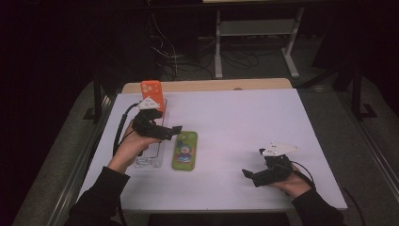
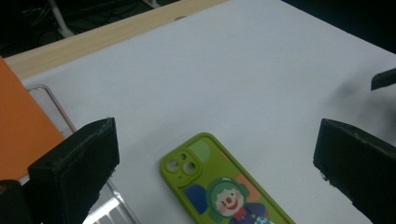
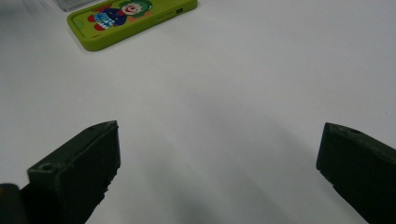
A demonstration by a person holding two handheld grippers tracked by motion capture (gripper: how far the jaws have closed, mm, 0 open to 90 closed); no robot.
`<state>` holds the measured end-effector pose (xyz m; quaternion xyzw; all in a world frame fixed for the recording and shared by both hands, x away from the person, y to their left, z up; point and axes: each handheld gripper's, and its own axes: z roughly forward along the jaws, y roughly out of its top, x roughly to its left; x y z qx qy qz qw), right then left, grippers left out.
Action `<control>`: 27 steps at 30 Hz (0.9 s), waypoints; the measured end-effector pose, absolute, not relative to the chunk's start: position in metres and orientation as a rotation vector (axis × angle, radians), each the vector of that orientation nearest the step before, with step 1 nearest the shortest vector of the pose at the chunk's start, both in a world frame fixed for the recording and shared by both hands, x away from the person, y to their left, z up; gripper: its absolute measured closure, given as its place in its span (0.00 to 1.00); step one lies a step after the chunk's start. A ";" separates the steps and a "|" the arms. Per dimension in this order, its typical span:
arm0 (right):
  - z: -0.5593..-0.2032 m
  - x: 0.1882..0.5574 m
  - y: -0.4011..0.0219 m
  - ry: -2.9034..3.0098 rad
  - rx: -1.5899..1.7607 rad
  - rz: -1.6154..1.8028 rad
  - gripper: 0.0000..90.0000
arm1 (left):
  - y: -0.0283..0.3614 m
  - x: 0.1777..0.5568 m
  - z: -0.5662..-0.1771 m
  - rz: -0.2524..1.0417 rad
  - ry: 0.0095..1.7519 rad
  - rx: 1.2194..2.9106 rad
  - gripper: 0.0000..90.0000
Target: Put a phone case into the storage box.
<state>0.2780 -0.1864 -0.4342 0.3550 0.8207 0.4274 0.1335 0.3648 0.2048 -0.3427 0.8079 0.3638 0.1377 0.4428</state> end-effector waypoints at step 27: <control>-0.431 0.276 -0.189 2.375 1.017 1.251 0.00 | 0.187 0.294 -0.387 0.412 0.961 2.075 0.78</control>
